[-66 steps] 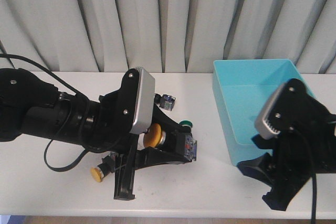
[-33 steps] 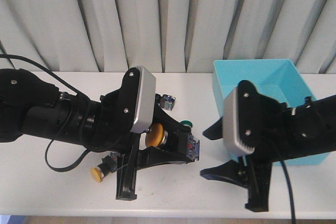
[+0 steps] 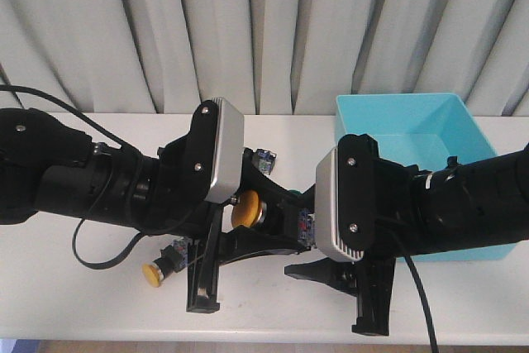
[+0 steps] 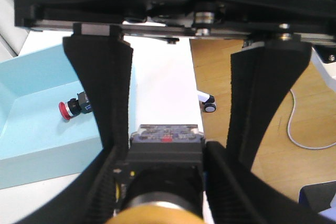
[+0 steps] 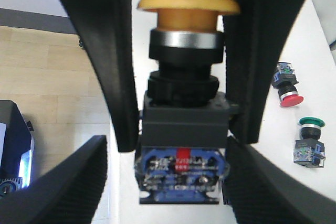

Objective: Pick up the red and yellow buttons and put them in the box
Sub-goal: 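Grasp the yellow button with the right gripper from the left gripper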

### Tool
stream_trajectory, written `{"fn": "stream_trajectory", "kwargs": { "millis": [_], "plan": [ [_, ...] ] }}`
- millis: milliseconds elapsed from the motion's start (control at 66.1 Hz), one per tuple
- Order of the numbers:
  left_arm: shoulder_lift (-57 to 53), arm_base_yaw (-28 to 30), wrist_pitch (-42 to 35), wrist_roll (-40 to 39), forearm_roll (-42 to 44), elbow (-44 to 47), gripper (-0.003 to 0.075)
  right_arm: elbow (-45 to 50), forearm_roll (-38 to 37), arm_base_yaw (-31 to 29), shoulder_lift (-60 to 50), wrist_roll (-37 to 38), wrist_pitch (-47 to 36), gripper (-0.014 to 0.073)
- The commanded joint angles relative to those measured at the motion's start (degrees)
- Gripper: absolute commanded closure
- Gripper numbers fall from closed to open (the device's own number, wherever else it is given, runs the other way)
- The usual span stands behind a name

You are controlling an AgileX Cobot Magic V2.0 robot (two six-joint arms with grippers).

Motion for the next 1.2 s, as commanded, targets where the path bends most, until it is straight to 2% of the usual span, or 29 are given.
{"fn": "stream_trajectory", "kwargs": {
  "millis": [0, 136, 515, 666, 757, 908, 1014, 1105, 1180],
  "plan": [
    [-1.9, -0.3, 0.8, 0.0, -4.0, -1.5, 0.0538, -1.9, 1.9, 0.1, -1.1, -0.5, -1.6, 0.0158],
    [-1.9, -0.3, 1.7, 0.0, -4.0, -1.5, 0.0538, -1.9, 0.0, 0.1, -1.1, -0.5, -1.5, 0.0213],
    [-1.9, -0.3, 2.1, 0.0, -4.0, -1.5, 0.0538, -1.9, 1.1, 0.1, -1.1, -0.2, -1.5, 0.0378],
    [-1.9, -0.3, 2.1, 0.0, -4.0, -1.5, 0.0525, -1.9, 1.2, 0.1, -1.1, -0.2, -1.5, 0.0398],
    [-1.9, -0.3, 2.3, 0.0, -3.9, -1.5, 0.047, -1.9, 1.2, 0.1, -1.1, 0.2, -1.5, 0.0398],
    [-2.0, -0.3, 2.4, -1.1, -3.5, -1.5, 0.0278, -1.9, 1.0, 0.1, -1.1, 2.3, -1.4, 0.0398],
    [-2.2, -0.3, 0.7, -2.7, -3.3, -1.5, 0.0172, -1.9, 1.0, -0.1, -1.1, 2.8, -1.3, 0.0398],
    [-2.3, -0.3, 0.3, -3.9, -2.8, -1.5, 0.0122, -1.9, 1.0, -0.1, -1.1, 3.1, -1.4, 0.0398],
    [-2.3, -0.3, 0.3, -5.4, -1.0, -1.5, 0.0112, -1.9, 0.6, -0.1, -1.1, 3.7, -1.5, 0.0398]
  ]
}}
